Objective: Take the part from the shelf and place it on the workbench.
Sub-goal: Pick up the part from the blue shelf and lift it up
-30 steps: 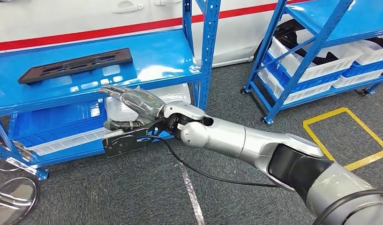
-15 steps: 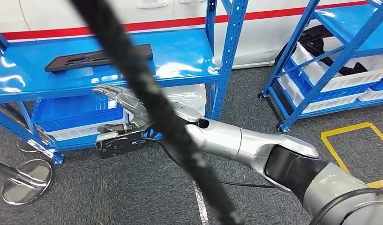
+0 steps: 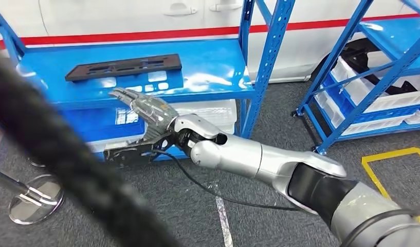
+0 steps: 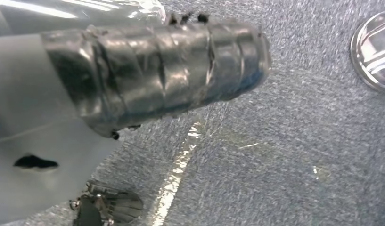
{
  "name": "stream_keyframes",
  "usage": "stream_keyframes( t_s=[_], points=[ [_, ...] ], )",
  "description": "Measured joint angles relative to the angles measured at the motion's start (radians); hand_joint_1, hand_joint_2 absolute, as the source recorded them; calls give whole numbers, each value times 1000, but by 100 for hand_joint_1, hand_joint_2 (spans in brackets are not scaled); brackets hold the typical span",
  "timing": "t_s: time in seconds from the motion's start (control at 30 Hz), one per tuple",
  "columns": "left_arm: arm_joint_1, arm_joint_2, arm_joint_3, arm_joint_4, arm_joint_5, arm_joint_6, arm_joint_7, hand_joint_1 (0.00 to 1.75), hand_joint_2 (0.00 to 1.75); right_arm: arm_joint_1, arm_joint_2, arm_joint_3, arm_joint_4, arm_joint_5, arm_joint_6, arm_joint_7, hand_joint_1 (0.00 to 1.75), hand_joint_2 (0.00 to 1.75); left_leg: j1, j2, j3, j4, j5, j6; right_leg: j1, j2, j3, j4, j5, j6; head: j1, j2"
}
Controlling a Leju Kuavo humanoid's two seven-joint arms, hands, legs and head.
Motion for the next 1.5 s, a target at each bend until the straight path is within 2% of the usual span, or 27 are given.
stream_keyframes(
  t_s=[0.1, 0.17, 0.27, 0.3, 0.33, 0.37, 0.4, 0.43, 0.47, 0.57, 0.63, 0.7, 0.77, 0.8, 0.83, 0.87, 0.93, 0.97, 1.03, 1.17, 1.23, 1.3, 1.33, 1.37, 1.43, 1.47, 1.5],
  points=[
    [1, 1, 0, 0, 2, 0, 0, 0, 0, -1, 4, 0, 5, 16, 1, 3, 0, 175, 2, 1, 1, -2, -6, -15, 1, 2, 11, -16, -9, -13, -1, 0],
    [0, 1, 0, 0, 3, 0, -1, 0, 0, -3, 7, 0, 7, 29, 1, 4, 0, 175, 4, 7, -19, 46, -31, -26, -5, 0, 26, -24, -12, -24, -2, 0],
    [1, 0, 0, 1, 3, 0, -1, 0, 0, -3, 11, 0, 11, 38, 3, 5, 0, 175, 10, 16, -121, 221, -85, -40, -5, -4, 43, -27, -24, -34, -3, 0],
    [2, 0, 0, 1, 4, 0, -1, 0, 0, -2, 12, 0, 13, 40, 4, 6, 0, 175, 10, 17, -148, 254, -81, -42, -5, -4, 48, -27, -28, -34, -4, 0],
    [4, 0, 0, 1, 4, 0, -1, 0, 0, -2, 12, 0, 15, 44, 5, 7, 0, 175, 11, 18, -159, 251, -59, -43, -5, -4, 53, -26, -34, -34, -4, 0],
    [5, 0, 0, 1, 4, 0, -1, 0, 0, -2, 12, 0, 17, 49, 5, 8, 0, 175, 11, 18, -150, 212, -21, -42, -6, -3, 61, -26, -39, -32, -4, 0],
    [5, 1, 0, 1, 4, 0, -1, 0, 0, -2, 13, 0, 19, 54, 6, 9, 0, 175, 11, 19, -128, 146, 24, -39, -6, -3, 70, -26, -46, -30, -4, 0],
    [5, 1, 0, 1, 5, 0, -2, 0, 0, -2, 14, 0, 21, 58, 8, 9, 0, 175, 9, 20, -102, 87, 54, -35, -4, -3, 76, -26, -51, -26, -4, 0],
    [4, 1, 0, 1, 6, 0, -2, 0, 0, -3, 15, 0, 22, 61, 9, 10, 0, 175, 6, 20, -79, 37, 69, -31, -3, -2, 81, -27, -56, -22, -4, 0],
    [2, 1, 0, 2, 10, 1, -3, 0, 0, -4, 17, 0, 27, 69, 15, 11, 0, 175, -2, 18, -58, -4, 58, -16, 0, -3, 82, -31, -61, -9, -4, 0],
    [3, 1, 0, 2, 12, 1, -4, 0, 0, -4, 17, 0, 29, 72, 17, 11, 0, 175, 2, 17, -49, -14, 57, -5, -2, -4, 79, -22, -74, 1, -3, 0],
    [3, 1, 0, 2, 12, 0, -4, 0, 0, -4, 17, -1, 30, 75, 17, 10, 0, 175, 6, 17, -34, -26, 54, 8, -3, -2, 42, 56, -112, 6, -2, 0],
    [1, 2, 0, 2, 13, 0, -4, 0, 0, 0, 17, -1, 34, 80, 18, 10, 0, 175, 4, 18, -24, -28, 47, 16, -2, -1, -33, 189, -152, 8, -2, 0],
    [1, 2, 0, 2, 14, 0, -4, 0, 0, 3, 17, -1, 36, 83, 18, 10, 0, 175, 3, 17, -19, -27, 42, 17, -2, -1, -67, 236, -156, 9, -2, 0],
    [2, 2, 0, 2, 14, 0, -4, 0, 0, 6, 17, -1, 38, 84, 19, 10, 0, 175, 3, 16, -14, -26, 37, 17, -3, -1, -86, 249, -140, 11, -2, 0],
    [3, 2, 0, 2, 15, 0, -4, 0, 0, 7, 17, -1, 40, 86, 19, 10, 0, 175, 4, 15, -7, -23, 29, 16, -4, -2, -85, 223, -106, 11, -2, 0],
    [4, 0, 0, 2, 15, 0, -4, 0, 0, 6, 17, -1, 42, 87, 19, 10, 0, 175, 5, 12, 5, -14, 12, 11, -6, -2, -47, 105, -22, 10, -1, 0],
    [3, 0, 0, 2, 15, 0, -4, 0, 0, 4, 17, -1, 43, 87, 19, 11, 0, 175, 3, 11, 8, -7, 3, 7, -5, -1, -26, 51, 2, 9, -2, 0],
    [0, 0, 0, 2, 15, 0, -4, 0, 0, 3, 19, -1, 45, 88, 20, 11, 0, 175, -1, 10, 3, -1, -6, -4, -3, 1, -7, 6, 1, 0, -2, 0],
    [-1, 1, 0, 2, 15, 0, -5, 0, 0, 1, 19, -1, 48, 92, 22, 11, 0, 175, -1, 14, -8, 26, -25, -21, -8, 3, 7, -12, -12, -21, -3, 0],
    [-1, 0, 0, 2, 15, 0, -5, 0, 0, 0, 20, -1, 48, 98, 23, 12, 0, 175, 3, 18, -58, 123, -62, -32, -10, 2, 20, -15, -18, -29, -3, 0],
    [-1, -1, 0, 2, 16, 0, -5, 0, 0, 2, 21, -1, 50, 104, 26, 13, 0, 175, 6, 19, -134, 244, -90, -37, -8, 1, 31, -15, -27, -33, -3, 0],
    [0, -1, 0, 2, 17, 0, -5, 0, 0, 3, 21, -1, 51, 107, 28, 14, 0, 175, 6, 20, -160, 271, -82, -37, -7, 1, 38, -15, -32, -34, -4, 0],
    [1, -1, 0, 2, 17, 0, -5, 0, 0, 4, 21, -1, 52, 109, 31, 15, 0, 175, 5, 20, -167, 258, -54, -34, -6, 2, 46, -15, -38, -33, -3, 0],
    [2, -1, 0, 2, 18, 0, -5, 0, 0, 5, 21, -1, 53, 112, 34, 16, 0, 175, 4, 20, -135, 146, 34, -23, -5, 4, 64, -15, -51, -31, -3, 0],
    [1, -1, 0, 2, 18, 0, -5, 0, 0, 4, 21, -1, 54, 114, 34, 16, 0, 175, 0, 20, -110, 86, 64, -17, -2, 4, 71, -16, -57, -28, -4, 0],
    [0, -1, 0, 3, 18, 0, -6, 0, 0, 3, 21, -1, 54, 116, 35, 17, 0, 175, -4, 20, -89, 40, 76, -11, -1, 5, 75, -17, -61, -24, -4, 0]
  ],
)
